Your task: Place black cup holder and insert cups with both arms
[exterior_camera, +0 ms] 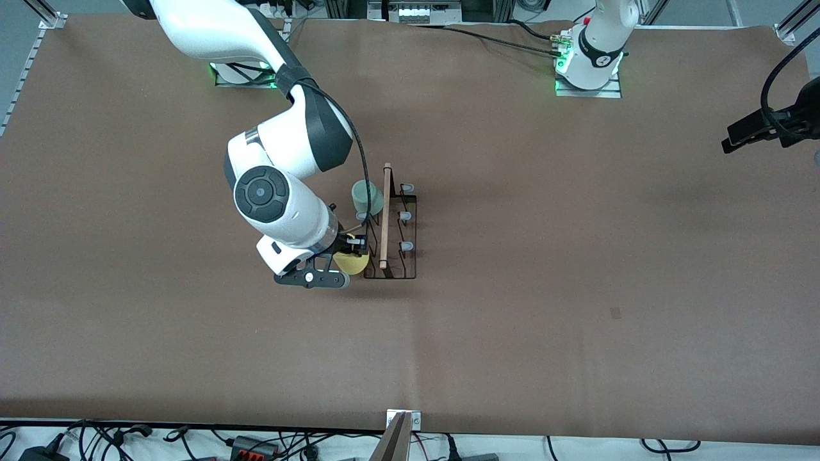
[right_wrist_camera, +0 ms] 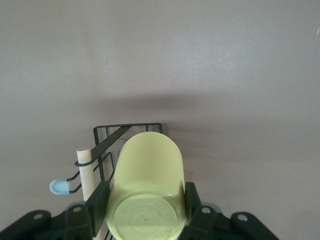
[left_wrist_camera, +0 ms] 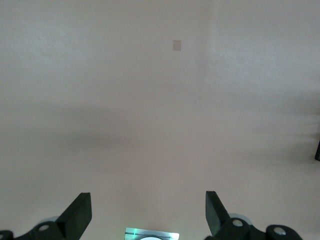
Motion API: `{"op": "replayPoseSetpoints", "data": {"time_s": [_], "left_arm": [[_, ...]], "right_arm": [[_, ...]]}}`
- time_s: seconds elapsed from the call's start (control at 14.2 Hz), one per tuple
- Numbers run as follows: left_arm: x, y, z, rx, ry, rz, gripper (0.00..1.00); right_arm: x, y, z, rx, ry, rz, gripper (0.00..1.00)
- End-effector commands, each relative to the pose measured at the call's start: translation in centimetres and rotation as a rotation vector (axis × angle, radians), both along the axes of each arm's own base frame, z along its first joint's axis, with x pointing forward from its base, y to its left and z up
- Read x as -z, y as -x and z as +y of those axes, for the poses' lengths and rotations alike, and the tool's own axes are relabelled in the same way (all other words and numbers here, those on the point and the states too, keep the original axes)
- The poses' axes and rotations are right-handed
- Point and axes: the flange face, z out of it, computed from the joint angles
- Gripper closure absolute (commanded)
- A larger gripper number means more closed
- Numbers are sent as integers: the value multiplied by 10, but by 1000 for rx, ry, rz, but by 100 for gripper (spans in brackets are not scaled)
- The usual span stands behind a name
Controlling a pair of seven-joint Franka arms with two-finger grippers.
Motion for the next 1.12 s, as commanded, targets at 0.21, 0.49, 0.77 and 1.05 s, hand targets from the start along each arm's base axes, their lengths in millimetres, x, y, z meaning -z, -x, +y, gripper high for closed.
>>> {"op": "replayPoseSetpoints", "data": {"time_s": [0.21, 0.49, 0.77, 1.05], "left_arm": [[-6, 3, 4, 8, 7, 4, 0], [-7, 3, 3, 11, 7, 1, 0], [-7, 3, 4, 9, 7, 4, 0], [-7, 3, 4, 9, 6, 3, 0]], "right_arm": [[22, 9, 15, 6, 7, 41, 71], [36, 13, 22, 9, 0, 65, 71], [44, 13, 22, 9, 6, 74, 61], [32, 13, 22, 26, 9, 69, 0]]}}
